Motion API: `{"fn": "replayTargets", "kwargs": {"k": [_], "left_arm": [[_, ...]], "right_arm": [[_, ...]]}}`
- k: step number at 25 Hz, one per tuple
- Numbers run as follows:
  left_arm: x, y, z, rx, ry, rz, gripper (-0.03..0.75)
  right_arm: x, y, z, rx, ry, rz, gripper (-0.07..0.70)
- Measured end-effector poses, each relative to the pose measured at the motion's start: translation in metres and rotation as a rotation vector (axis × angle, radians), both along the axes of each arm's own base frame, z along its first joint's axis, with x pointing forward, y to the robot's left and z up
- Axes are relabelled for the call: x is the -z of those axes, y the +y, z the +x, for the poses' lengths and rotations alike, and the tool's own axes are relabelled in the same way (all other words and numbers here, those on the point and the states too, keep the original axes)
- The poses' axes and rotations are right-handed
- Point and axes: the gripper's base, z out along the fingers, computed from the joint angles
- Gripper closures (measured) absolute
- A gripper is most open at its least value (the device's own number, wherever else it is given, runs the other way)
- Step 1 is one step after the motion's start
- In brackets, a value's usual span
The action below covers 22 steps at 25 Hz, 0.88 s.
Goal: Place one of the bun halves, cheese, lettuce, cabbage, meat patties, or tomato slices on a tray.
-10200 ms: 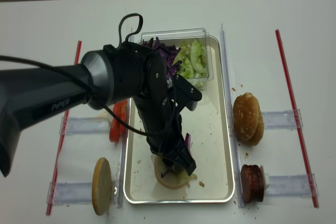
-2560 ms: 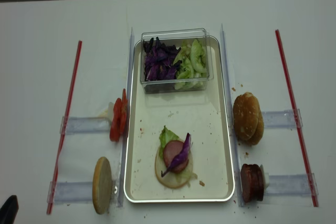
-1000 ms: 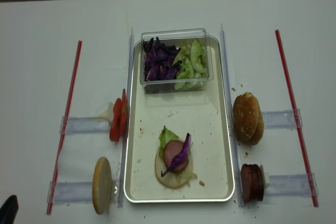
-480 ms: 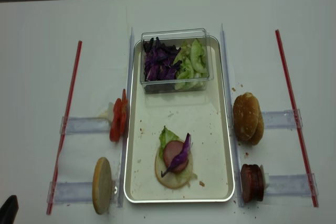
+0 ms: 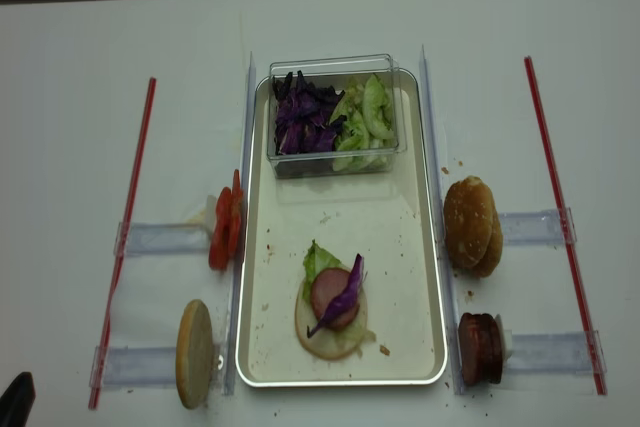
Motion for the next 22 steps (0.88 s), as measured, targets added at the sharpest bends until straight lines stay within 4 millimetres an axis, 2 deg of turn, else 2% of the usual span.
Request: {"fn": "replayTargets", "kwargs": {"k": [22], "left_arm": [[0.0000,0.0000,0.0000,0.000,0.000,0.000,0.360]], "right_arm": [[0.0000,0.0000,0.0000,0.001,0.000,0.002,0.244]]}}
